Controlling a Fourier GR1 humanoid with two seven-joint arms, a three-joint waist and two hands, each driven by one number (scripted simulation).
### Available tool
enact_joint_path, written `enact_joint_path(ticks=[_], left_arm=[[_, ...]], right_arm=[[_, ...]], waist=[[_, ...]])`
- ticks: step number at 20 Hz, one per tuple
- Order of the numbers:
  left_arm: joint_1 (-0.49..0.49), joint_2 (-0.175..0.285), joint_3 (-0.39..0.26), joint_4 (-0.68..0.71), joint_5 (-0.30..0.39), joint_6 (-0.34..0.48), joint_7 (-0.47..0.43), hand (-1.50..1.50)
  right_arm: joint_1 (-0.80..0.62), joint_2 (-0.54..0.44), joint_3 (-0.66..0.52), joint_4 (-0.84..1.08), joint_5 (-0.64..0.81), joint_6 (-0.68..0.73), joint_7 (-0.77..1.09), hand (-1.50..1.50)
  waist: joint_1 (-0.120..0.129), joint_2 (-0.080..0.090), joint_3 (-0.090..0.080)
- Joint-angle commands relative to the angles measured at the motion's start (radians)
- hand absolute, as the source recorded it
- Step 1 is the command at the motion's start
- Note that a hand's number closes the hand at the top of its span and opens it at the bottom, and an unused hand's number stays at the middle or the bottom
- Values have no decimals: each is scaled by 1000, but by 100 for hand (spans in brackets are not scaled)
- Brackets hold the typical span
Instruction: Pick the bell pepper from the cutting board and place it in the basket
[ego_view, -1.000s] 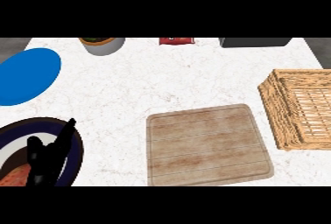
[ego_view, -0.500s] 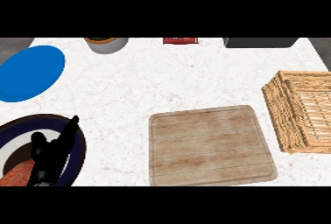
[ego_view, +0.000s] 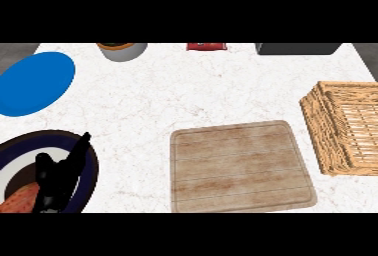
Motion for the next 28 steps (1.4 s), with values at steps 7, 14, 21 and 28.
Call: enact_joint_path(ticks=[7, 14, 21, 28], left_arm=[[-3, -57, -28, 78, -36, 50, 67, 0], [33, 3, 30, 76, 9, -39, 33, 0], [0, -55, -11, 100, -45, 16, 53, 0], [-12, -25, 35, 127, -25, -15, 36, 0]], right_arm=[[142, -159, 15, 204, 191, -8, -275, -150], [93, -186, 3, 300, 186, -61, -351, -150], [64, -230, -139, 389, 76, -79, -366, -150], [143, -385, -299, 594, 20, -24, -444, -150]], waist=[[-8, 15, -12], [1, 11, -13], [-9, 11, -13], [-17, 13, -13]])
